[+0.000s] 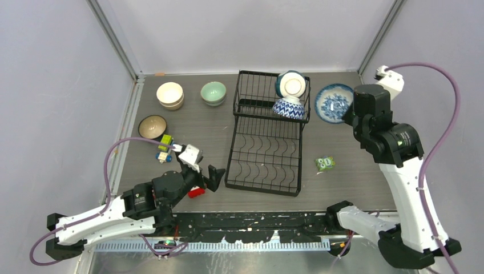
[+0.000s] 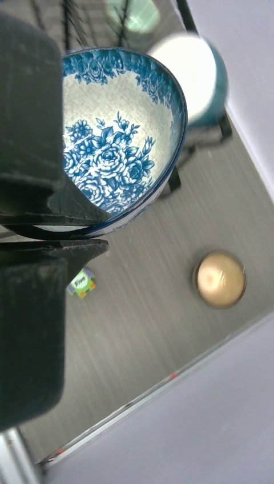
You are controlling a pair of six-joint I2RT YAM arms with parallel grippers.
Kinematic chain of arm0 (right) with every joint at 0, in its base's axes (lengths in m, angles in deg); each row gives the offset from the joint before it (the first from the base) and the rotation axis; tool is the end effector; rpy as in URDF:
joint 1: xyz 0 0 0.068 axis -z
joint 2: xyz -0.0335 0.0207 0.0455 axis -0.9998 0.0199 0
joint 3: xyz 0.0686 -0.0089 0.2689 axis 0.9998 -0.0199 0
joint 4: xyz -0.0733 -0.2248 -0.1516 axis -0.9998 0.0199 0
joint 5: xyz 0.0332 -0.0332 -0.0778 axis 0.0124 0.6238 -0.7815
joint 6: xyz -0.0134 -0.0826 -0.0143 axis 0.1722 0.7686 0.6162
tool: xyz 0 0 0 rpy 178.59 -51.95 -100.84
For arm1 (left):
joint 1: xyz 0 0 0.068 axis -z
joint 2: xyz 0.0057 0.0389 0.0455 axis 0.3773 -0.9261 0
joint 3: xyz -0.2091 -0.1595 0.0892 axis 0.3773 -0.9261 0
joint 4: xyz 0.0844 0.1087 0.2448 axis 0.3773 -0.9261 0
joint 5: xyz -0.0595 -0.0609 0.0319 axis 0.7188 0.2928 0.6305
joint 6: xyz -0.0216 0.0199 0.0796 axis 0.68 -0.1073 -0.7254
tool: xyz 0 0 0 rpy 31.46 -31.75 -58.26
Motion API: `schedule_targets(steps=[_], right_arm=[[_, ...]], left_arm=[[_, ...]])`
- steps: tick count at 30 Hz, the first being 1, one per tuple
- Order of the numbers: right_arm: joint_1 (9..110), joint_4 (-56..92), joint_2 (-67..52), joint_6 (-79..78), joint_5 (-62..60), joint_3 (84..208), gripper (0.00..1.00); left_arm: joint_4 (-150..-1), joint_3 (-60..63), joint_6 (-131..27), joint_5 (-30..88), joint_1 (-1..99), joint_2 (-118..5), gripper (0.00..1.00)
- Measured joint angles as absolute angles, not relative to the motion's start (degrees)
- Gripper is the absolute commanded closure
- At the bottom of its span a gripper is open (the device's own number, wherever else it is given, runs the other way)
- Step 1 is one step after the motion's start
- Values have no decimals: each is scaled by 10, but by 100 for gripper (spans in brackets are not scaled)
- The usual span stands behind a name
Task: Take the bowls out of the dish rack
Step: Place the bowl at the center of the board.
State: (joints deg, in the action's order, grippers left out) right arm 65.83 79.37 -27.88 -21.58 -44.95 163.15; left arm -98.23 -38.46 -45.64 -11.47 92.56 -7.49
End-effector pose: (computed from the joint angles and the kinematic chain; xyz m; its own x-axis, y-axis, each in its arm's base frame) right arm 0.1987 0.0371 0.4731 -0.3340 0.2659 -0.9043 0.3463 0.9269 0.1446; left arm 0.0949 -0.1477 0.2839 -0.2772 -0.0068 -0.9608 0.5647 0.8079 -0.1686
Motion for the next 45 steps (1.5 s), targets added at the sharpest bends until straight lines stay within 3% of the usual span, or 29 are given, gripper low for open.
schedule_targets(steps=[6,14,32,39,45], right_arm=[[770,777,-354,-276,-449,1502,99],[802,769,-424,-336,-457,1396,99],[843,671,-374,-377,-429,1259,99],[953,583,-331,-399,-362,1195,99],[986,514,-283,-426,-341,1152,99]], left_arm=[[-1026,-379,-367,-185,926,-80,0],[-1091,-375,-277,-236,926,-100,0],[-1207,-315,-216,-290,926,-149,0],[-1222,-310,-217,-302,926,-178,0],[-1208,-312,-221,-304,926,-167,0]])
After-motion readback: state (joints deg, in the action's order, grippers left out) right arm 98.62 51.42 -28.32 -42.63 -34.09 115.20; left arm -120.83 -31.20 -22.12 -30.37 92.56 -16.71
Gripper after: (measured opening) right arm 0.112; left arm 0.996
